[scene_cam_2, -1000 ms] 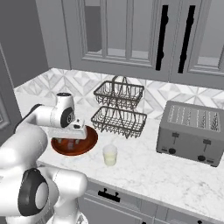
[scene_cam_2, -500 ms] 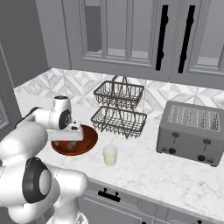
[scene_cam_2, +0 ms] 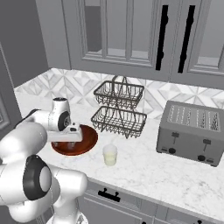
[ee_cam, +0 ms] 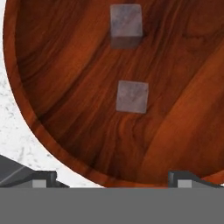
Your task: Grab a lemon wedge from the fridge and one ice cube from the ice bowl, and put them in the glass of lemonade.
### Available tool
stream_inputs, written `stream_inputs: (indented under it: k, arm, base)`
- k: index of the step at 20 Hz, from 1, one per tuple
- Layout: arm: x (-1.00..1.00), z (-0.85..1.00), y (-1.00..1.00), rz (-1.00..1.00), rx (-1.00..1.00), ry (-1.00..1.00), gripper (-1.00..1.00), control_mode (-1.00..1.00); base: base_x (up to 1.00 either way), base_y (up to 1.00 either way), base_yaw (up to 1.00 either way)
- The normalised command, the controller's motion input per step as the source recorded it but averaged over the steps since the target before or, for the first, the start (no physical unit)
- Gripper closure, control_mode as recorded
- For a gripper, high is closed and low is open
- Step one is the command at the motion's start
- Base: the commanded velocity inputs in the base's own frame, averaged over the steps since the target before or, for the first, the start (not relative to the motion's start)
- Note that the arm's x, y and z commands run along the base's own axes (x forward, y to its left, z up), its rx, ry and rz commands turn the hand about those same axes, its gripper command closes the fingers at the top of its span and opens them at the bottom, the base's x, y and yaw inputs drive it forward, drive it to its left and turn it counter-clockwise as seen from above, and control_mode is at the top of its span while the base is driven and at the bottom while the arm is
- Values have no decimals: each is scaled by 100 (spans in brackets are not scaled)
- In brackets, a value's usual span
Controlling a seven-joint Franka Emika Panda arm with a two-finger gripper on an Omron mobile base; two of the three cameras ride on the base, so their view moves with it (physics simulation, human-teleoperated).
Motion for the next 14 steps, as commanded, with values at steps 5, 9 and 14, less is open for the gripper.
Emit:
stream_inputs:
  k: [5, 9, 14]
  arm:
    - [25, -18, 0, 0, 0, -3, -100, -100]
    - [18, -13, 0, 0, 0, -4, -100, -100]
    - [1, -16, 0, 0, 0, -3, -100, -100]
  base:
    - [0, 0, 0]
    - [0, 0, 0]
    - [0, 0, 0]
